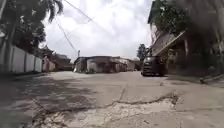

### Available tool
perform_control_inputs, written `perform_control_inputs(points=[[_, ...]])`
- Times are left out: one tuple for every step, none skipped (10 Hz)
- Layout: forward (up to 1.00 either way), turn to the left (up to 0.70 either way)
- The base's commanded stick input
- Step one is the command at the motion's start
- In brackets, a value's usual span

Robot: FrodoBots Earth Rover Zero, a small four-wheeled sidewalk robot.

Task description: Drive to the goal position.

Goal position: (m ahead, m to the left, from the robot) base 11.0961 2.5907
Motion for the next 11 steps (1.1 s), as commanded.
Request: perform_control_inputs(points=[[0.50,0.01],[0.50,0.01],[0.50,0.01],[0.50,0.01],[0.50,0.01],[0.50,0.01],[0.50,0.01],[0.50,0.01],[0.50,0.01],[0.50,0.01],[0.50,0.01]])
